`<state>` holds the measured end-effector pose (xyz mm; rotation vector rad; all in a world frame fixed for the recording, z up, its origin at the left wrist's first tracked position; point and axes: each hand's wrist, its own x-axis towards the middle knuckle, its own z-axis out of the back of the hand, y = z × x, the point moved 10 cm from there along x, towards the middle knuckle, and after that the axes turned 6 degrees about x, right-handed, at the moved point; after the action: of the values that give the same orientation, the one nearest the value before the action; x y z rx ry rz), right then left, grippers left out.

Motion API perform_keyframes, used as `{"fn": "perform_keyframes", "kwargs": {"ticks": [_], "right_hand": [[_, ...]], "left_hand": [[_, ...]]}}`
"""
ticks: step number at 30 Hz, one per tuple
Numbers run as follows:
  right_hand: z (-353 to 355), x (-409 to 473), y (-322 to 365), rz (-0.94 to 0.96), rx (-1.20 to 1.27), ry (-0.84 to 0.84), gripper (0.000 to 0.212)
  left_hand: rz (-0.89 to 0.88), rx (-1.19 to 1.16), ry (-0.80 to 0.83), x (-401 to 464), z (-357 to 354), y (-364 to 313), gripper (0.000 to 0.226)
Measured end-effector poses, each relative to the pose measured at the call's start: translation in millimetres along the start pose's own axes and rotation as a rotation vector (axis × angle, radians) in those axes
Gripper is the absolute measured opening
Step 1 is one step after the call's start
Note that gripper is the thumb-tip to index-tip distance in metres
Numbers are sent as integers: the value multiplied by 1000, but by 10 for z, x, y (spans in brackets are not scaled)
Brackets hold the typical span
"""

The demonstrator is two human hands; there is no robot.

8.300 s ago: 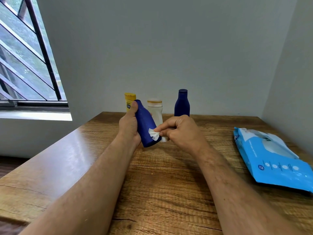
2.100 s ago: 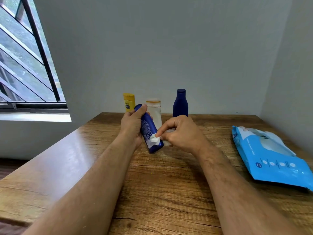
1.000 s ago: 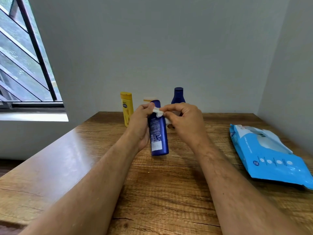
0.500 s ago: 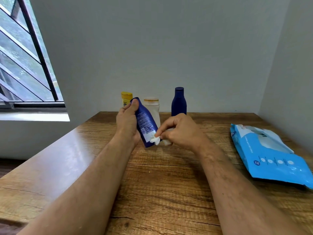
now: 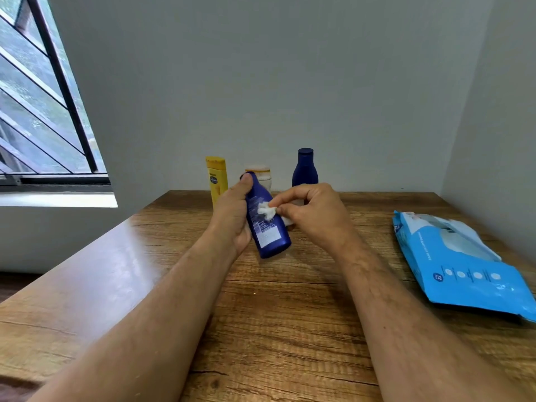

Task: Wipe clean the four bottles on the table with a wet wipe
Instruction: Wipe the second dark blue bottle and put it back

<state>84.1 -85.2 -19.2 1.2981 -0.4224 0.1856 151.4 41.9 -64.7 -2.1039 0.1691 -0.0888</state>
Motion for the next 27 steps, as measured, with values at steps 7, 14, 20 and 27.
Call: {"fn": "perform_keyframes", "kwargs": {"ticks": [7,14,20,27], "right_hand": [[-115,-31,-66,-35,-88,107,15],[-43,3,-89,-40,-87,13,12],[91,33,-4,40,-41,-117,11],[-71,-34,-70,-23,-179,67,18]], "left_hand": [[-90,-56,-229,126,413,-155,42],[-41,59,-56,47,85,20,45],[25,56,89,-67,-127,66,36],[-61,-13,-2,-41,48,-207,18]]}}
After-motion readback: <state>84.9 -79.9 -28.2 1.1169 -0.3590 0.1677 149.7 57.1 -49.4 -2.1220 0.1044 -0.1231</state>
